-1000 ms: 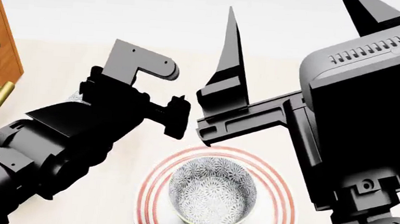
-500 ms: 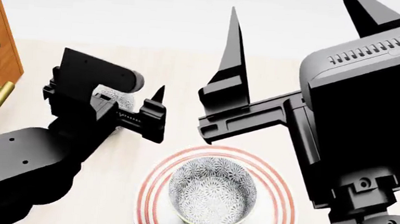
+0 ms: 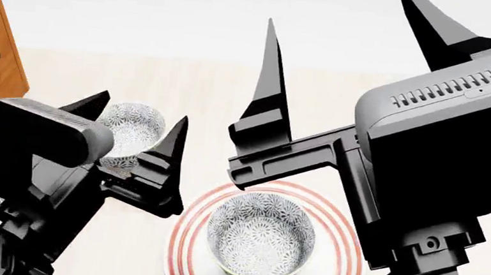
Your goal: Put the bowl at the front on the plate.
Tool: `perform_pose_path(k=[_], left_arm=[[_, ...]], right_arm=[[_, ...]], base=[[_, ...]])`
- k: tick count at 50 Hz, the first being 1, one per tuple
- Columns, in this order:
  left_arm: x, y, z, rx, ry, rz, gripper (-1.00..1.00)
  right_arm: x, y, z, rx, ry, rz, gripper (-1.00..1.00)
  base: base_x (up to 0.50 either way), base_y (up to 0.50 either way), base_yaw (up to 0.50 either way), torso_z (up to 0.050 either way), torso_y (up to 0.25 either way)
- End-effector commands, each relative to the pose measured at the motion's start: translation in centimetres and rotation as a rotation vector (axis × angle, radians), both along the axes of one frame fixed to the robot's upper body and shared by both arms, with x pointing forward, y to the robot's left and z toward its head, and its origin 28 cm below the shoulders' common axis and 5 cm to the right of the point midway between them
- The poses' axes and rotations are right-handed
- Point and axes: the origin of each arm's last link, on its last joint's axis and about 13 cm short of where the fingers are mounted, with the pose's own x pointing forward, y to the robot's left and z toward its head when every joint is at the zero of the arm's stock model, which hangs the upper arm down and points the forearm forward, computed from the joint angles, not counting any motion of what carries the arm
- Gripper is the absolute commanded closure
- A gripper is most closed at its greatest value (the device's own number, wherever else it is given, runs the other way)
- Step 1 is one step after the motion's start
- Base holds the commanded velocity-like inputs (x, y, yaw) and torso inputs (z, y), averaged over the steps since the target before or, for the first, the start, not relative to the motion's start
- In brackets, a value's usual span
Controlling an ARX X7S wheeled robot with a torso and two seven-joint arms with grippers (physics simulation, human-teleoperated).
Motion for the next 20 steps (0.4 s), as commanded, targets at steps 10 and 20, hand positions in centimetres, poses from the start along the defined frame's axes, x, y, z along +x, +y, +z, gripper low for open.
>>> perform_pose_path(k=[10, 20], left_arm=[[-6.0, 0.2, 0.9, -0.098, -0.080, -0.094, -1.00], [-6.0, 0.4, 1.3, -0.104, -0.093, -0.076, -1.00]], right_arm=[[-0.3, 0.1, -1.0, 0.024, 0.003, 0.004, -1.00], [-0.2, 0.3, -1.0, 0.022, 0.004, 0.015, -1.00]], base=[[0.00, 0.00, 0.00, 0.000, 0.000], [0.00, 0.00, 0.00, 0.000, 0.000]])
